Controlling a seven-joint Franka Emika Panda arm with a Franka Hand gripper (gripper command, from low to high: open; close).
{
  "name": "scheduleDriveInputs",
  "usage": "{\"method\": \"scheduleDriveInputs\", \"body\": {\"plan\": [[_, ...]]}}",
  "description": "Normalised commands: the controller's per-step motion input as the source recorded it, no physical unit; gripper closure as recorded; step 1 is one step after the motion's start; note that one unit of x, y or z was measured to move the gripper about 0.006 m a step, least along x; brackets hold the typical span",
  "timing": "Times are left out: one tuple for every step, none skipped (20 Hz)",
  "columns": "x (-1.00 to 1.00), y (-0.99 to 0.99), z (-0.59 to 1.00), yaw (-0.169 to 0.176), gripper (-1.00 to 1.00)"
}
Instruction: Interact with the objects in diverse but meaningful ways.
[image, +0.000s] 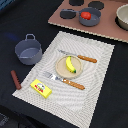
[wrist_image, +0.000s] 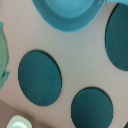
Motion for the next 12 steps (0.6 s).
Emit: {"method": "scheduleDriveInputs", "body": {"plan": [[0.58,-0.63,0.20,-0.080,-1.00],[0.59,-0.64,0.19,-0.074,-1.00],[0.58,-0.66,0.18,-0.066,-1.00],[0.57,-0.69,0.18,-0.055,-1.00],[0.57,-0.70,0.17,-0.051,-1.00],[0.53,-0.60,0.21,-0.092,-1.00],[0.56,-0.47,0.24,-0.150,-1.00],[0.61,-0.45,0.25,-0.149,-1.00],[0.62,-0.47,0.25,-0.136,-1.00],[0.61,-0.52,0.26,-0.111,-1.00],[0.61,-0.55,0.25,-0.099,-1.00],[0.59,-0.59,0.21,-0.086,-1.00]]}}
